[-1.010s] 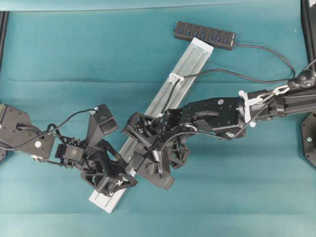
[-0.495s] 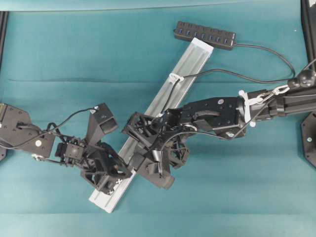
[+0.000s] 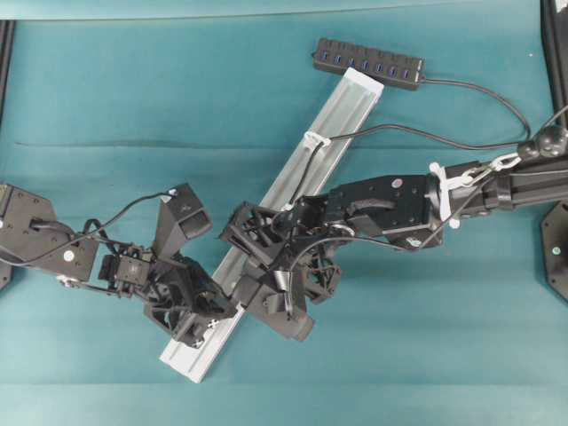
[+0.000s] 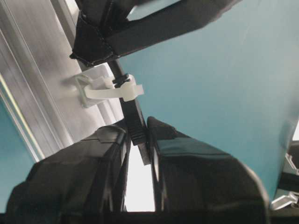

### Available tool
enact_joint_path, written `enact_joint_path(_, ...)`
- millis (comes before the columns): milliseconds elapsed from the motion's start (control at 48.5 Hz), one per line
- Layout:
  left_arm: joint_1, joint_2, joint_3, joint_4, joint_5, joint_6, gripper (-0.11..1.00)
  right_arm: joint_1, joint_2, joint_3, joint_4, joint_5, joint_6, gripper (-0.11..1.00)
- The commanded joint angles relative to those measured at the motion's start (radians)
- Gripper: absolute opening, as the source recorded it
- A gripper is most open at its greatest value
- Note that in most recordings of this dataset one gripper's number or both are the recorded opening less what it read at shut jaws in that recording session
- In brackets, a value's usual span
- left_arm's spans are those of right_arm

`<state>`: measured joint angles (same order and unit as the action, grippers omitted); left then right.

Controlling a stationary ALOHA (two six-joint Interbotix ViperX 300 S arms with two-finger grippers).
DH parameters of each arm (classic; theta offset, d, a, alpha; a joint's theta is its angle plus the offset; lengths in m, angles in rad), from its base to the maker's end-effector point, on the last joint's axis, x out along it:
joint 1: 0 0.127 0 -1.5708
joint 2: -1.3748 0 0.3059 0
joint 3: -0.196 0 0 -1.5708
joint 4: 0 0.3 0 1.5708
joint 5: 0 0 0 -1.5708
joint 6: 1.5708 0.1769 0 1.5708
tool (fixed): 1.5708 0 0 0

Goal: Pass the USB cable through three rings with both arms.

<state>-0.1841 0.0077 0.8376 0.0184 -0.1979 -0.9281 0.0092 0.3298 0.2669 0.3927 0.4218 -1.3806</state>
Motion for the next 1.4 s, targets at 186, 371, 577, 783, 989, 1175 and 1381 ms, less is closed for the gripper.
enact_joint_path(186, -0.002, -0.012, -0.009, 0.005, -0.006, 0.002, 0.12, -0.002, 0.0, -0.003, 0.003, 0.0, 0.008, 0.07)
enact_joint_path(371, 0.0, -0.014, -0.006, 0.003, -0.006, 0.002, 0.12, -0.002, -0.006, 0.009, 0.002, 0.012, 0.009, 0.23)
enact_joint_path(577, -0.002, -0.014, 0.005, 0.003, -0.006, -0.002, 0.12, -0.002, -0.023, 0.015, 0.003, 0.0, 0.012, 0.77)
enact_joint_path(783, -0.002, -0.018, 0.012, 0.003, -0.006, -0.008, 0.12, -0.008, -0.043, 0.029, 0.003, -0.041, 0.012, 0.83)
enact_joint_path(989, -0.021, -0.026, 0.015, 0.003, -0.006, -0.012, 0.12, -0.021, -0.074, 0.058, 0.002, -0.044, 0.014, 0.82)
enact_joint_path(1175, -0.052, -0.038, 0.031, 0.003, -0.005, -0.055, 0.12, -0.04, -0.109, 0.1, 0.003, -0.083, 0.072, 0.82)
enact_joint_path(1381, -0.066, -0.081, 0.061, 0.003, -0.006, -0.087, 0.12, -0.064, -0.138, 0.137, 0.002, -0.097, 0.11, 0.82)
